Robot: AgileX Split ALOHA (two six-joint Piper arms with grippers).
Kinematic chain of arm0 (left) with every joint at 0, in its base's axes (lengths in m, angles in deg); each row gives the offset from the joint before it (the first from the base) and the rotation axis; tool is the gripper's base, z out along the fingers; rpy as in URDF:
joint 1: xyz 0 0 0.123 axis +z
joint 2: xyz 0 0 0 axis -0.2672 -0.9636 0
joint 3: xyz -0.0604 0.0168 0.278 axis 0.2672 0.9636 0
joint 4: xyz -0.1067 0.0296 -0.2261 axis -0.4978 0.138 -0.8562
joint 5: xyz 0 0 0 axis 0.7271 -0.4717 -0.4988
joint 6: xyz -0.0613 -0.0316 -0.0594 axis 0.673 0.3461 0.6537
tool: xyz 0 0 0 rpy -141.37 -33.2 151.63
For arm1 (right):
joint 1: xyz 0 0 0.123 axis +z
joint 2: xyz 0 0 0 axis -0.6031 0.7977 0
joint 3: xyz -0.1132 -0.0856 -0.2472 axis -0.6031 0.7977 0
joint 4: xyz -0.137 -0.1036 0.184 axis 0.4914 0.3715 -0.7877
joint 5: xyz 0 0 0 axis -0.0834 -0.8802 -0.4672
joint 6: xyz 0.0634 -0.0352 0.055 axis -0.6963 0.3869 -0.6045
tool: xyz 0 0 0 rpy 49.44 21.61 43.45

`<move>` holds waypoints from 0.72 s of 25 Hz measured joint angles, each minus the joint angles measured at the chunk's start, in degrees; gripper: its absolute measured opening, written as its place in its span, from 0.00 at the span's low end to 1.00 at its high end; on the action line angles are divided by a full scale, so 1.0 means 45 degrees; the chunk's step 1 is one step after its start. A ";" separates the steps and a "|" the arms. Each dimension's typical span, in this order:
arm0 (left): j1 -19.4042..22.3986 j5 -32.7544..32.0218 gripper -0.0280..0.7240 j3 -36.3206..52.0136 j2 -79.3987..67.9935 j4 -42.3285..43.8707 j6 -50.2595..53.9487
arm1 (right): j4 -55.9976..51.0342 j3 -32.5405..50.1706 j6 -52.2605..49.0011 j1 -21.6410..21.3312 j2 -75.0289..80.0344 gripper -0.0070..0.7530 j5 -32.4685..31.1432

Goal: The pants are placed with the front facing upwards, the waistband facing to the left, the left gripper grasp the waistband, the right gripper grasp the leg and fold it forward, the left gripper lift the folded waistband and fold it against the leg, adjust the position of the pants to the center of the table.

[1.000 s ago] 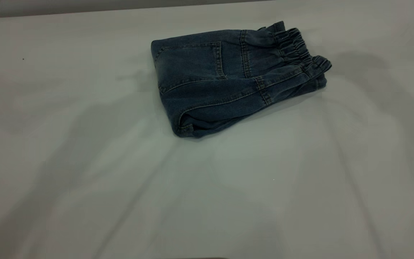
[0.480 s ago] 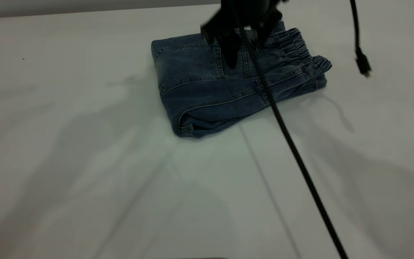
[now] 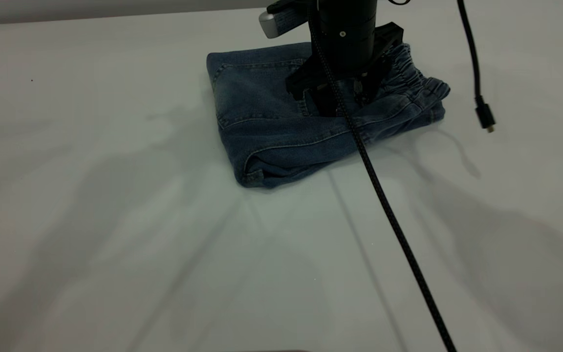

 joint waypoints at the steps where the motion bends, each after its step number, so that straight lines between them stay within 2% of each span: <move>1: 0.0000 -0.0045 0.77 0.0000 0.0000 0.0000 0.0000 | -0.0108 -0.0029 -0.0012 -0.0016 0.0041 0.54 -0.0116; 6: 0.0000 -0.0237 0.77 0.0000 0.0000 0.0004 0.0057 | -0.1172 -0.0116 -0.0850 -0.0030 0.0125 0.54 -0.0728; 14: 0.0000 -0.0308 0.77 0.0000 0.0000 0.0014 0.0057 | -0.3226 -0.0116 -0.5254 -0.0100 0.0125 0.54 -0.0654; 18: 0.0000 -0.0355 0.77 0.0000 0.0000 0.0038 0.0044 | -0.3388 -0.0269 -0.5538 -0.0100 0.0112 0.54 -0.0775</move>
